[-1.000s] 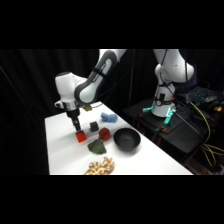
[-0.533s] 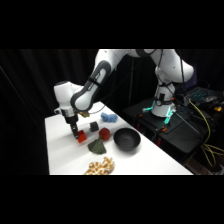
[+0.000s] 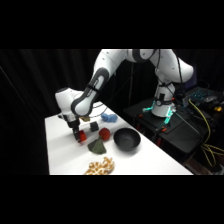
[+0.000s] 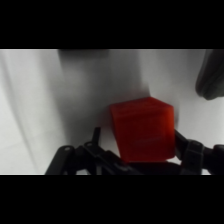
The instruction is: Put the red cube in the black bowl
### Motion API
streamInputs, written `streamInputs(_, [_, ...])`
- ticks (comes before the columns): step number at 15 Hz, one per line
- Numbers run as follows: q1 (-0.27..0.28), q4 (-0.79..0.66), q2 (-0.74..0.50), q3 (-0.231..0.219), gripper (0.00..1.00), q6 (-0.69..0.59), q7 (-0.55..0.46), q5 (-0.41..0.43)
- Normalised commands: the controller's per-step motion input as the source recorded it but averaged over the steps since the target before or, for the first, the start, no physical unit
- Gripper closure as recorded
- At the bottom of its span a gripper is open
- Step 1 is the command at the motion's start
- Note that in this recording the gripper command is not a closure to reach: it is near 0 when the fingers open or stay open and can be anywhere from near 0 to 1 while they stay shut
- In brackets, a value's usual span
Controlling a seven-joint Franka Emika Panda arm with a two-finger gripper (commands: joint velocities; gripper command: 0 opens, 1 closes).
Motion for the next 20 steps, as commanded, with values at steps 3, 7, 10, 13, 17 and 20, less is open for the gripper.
streamInputs(3, [0.072, -0.12, -0.20, -0.066, 1.00, -0.18, 0.16, -0.015])
streamInputs(7, [0.096, -0.14, -0.25, -0.084, 1.00, -0.22, 0.16, -0.043])
streamInputs(10, [0.038, -0.20, -0.35, -0.010, 1.00, -0.25, 0.03, 0.010])
streamInputs(13, [-0.034, -0.37, -0.62, 0.070, 1.00, -0.25, -0.14, 0.097])
streamInputs(17, [-0.035, -0.50, -0.70, 0.045, 1.00, -0.16, -0.21, 0.108])
streamInputs(20, [0.045, -0.65, -0.68, 0.013, 1.00, -0.06, -0.18, 0.072])
